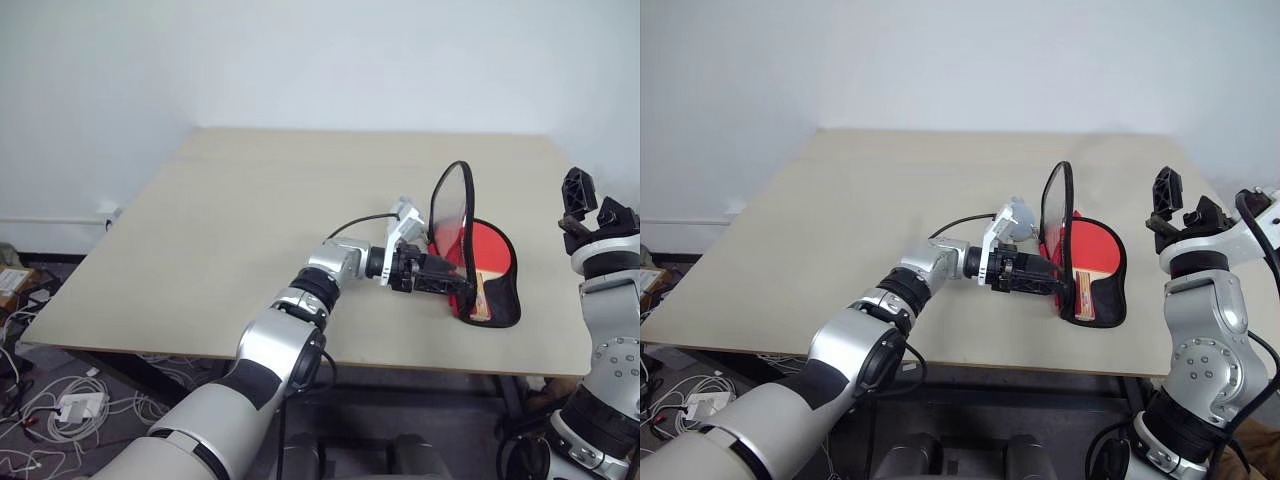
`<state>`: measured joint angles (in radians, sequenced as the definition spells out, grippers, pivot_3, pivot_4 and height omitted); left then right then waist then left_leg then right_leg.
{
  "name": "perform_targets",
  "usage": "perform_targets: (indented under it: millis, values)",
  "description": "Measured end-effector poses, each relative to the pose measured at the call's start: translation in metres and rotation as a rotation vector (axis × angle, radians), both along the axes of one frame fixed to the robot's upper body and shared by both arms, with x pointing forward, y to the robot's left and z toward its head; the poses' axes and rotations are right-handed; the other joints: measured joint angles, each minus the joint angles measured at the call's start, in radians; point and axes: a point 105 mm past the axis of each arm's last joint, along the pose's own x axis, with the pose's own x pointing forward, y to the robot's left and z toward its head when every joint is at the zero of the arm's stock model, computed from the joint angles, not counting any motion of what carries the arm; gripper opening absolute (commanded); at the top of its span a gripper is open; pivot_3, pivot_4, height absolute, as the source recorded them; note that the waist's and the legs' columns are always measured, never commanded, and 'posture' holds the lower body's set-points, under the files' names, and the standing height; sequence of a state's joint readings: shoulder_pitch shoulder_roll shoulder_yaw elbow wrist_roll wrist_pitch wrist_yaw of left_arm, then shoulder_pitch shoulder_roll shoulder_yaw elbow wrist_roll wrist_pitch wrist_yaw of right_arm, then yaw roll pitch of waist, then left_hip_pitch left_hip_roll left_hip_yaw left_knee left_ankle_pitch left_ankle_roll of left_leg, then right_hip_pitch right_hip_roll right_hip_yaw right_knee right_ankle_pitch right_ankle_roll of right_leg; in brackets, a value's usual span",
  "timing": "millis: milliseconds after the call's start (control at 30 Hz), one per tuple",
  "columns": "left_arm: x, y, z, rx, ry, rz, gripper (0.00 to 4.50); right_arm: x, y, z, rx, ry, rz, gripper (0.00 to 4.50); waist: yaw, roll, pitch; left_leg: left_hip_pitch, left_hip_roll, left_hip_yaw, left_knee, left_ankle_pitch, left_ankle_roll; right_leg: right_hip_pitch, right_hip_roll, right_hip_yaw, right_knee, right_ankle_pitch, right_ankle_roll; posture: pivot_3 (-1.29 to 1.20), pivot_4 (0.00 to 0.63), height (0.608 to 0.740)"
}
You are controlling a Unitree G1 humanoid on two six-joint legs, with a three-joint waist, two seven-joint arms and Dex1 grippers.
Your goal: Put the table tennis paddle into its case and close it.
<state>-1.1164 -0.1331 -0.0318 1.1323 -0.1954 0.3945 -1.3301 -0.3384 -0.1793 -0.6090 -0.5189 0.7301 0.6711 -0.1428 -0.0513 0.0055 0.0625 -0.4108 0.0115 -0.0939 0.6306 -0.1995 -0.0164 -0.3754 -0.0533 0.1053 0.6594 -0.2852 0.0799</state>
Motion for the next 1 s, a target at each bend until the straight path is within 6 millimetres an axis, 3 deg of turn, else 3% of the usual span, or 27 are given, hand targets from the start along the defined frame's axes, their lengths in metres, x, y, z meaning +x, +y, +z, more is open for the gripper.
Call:
perform_targets:
  millis: [233,600,733,867,933,1000]
  values:
    - [-0.006,-0.001,-0.028,0.078,0.024,0.045,4.5,0.004,0.01,-0.004,-0.039,0.021,0.02,4.45,0.0,0.0,0.0,0.0,0.0,0.0,0.0,0.0,0.0,0.0,0.0,0.0,0.0,0.0,0.0,0.0,0.0,0.74]
    - [0.023,0.006,-0.064,0.26,-0.029,0.357,4.5,0.007,0.006,-0.005,-0.086,0.04,-0.03,4.45,0.001,0.0,0.0,0.0,0.0,0.0,0.001,0.0,0.0,0.0,0.0,0.0,0.0,0.0,0.0,0.0,0.0,0.74]
    - [0.018,0.003,-0.058,0.223,0.004,0.316,4.5,0.01,0.018,-0.011,-0.151,0.098,0.027,4.45,0.001,0.0,0.0,0.0,0.0,0.0,0.001,0.0,0.0,0.0,0.0,0.0,0.0,0.0,0.0,0.0,0.0,0.74]
    - [0.006,-0.003,-0.027,0.102,-0.046,0.153,4.5,0.017,0.038,-0.051,-0.273,0.292,0.109,4.45,0.001,0.0,0.0,0.0,0.0,0.001,0.0,0.0,0.0,0.0,0.0,0.001,0.0,0.0,0.0,0.0,0.0,0.74]
    - [0.001,0.003,-0.011,0.053,-0.121,0.077,4.5,0.02,0.048,-0.076,-0.309,0.393,0.145,4.45,-0.003,0.0,0.0,0.001,0.0,0.002,0.0,0.0,0.0,0.0,0.0,0.002,0.0,0.0,-0.001,0.0,0.0,0.74]
    - [-0.001,0.017,-0.008,0.049,-0.154,0.043,4.5,0.021,0.053,-0.09,-0.328,0.449,0.169,4.45,-0.005,0.001,0.0,0.002,0.0,0.002,-0.001,0.0,0.0,-0.001,0.001,0.003,0.0,0.0,-0.001,0.0,0.0,0.74]
